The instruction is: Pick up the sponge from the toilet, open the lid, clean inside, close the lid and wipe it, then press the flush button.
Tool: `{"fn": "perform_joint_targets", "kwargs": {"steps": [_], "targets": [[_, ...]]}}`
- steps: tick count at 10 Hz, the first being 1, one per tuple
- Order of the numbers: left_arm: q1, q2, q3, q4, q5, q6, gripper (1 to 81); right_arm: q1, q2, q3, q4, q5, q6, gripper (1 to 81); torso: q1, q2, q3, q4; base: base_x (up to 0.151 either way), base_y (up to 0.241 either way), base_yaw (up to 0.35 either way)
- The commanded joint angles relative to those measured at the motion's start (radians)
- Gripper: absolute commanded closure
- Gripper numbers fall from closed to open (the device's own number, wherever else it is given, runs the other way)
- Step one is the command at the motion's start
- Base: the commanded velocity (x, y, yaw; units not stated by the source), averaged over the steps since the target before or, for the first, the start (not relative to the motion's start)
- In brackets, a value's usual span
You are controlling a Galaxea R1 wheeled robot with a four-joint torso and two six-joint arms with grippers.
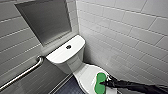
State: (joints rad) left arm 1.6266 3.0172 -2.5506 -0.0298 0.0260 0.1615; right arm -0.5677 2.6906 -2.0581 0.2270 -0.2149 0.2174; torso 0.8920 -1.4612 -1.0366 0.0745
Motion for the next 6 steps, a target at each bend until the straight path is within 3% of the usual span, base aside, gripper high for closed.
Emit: {"fn": "perform_joint_targets", "kwargs": {"steps": [1,3,6], "targets": [[0.037,0.000,0.013,-0.001,0.100,0.010,1.0,0.105,-0.001,0.018,0.003,-0.025,0.000,1.0,0.000,0.000,0.000,0.000,0.000,0.000,0.000],[0.036,-0.001,0.013,-0.001,0.101,0.010,1.0,0.065,0.010,0.010,0.000,0.083,0.000,1.0,0.000,0.000,0.000,0.000,0.000,0.000,0.000],[0.037,-0.003,0.015,-0.001,0.103,0.010,1.0,0.027,0.039,-0.020,-0.002,0.152,-0.001,1.0,0.000,0.000,0.000,0.000,0.000,0.000,0.000]]}}
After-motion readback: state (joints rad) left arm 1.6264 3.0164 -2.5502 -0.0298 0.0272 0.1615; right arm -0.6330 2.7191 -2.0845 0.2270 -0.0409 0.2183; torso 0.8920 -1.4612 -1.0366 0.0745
